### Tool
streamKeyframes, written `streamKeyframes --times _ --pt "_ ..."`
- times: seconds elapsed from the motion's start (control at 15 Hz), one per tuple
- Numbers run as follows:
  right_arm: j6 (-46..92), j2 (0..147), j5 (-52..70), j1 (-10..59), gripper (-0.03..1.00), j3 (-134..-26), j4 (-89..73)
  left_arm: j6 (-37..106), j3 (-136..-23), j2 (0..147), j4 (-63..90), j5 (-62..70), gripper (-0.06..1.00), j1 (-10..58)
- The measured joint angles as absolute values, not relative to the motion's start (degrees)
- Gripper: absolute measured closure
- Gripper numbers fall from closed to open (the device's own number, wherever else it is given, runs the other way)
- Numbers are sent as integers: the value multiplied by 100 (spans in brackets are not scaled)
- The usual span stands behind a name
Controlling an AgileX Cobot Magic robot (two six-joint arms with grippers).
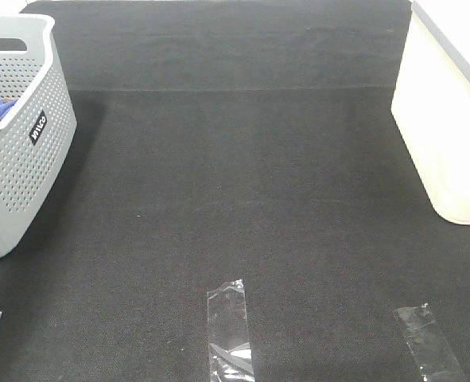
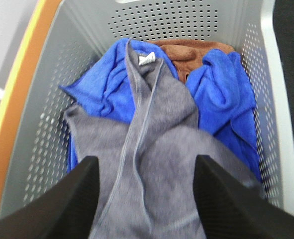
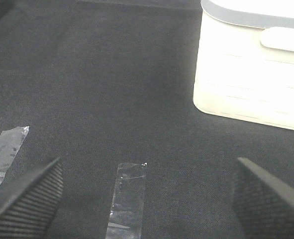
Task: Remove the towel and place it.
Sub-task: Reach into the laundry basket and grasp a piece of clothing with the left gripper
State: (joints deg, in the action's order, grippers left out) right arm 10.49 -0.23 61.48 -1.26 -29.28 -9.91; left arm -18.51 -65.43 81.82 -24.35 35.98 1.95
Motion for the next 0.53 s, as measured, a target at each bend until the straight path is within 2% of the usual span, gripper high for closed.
streamKeyframes --times 0.2,0.4,0.47,0.53 --pt "1049 -23 6108 -126 12 -2928 -991 -1851 -7500 9345 -2418 3604 40 109" --pt "1049 -23 6079 -126 12 -2928 -991 -1616 -8417 10147 -1845 3799 40 -430" --pt "1049 -23 6079 -126 12 -2928 -991 -1616 -8417 10147 -1845 3799 40 -430" --pt "1049 -23 6073 -126 12 -2928 -991 -1089 -9001 10605 -1112 3971 40 -808"
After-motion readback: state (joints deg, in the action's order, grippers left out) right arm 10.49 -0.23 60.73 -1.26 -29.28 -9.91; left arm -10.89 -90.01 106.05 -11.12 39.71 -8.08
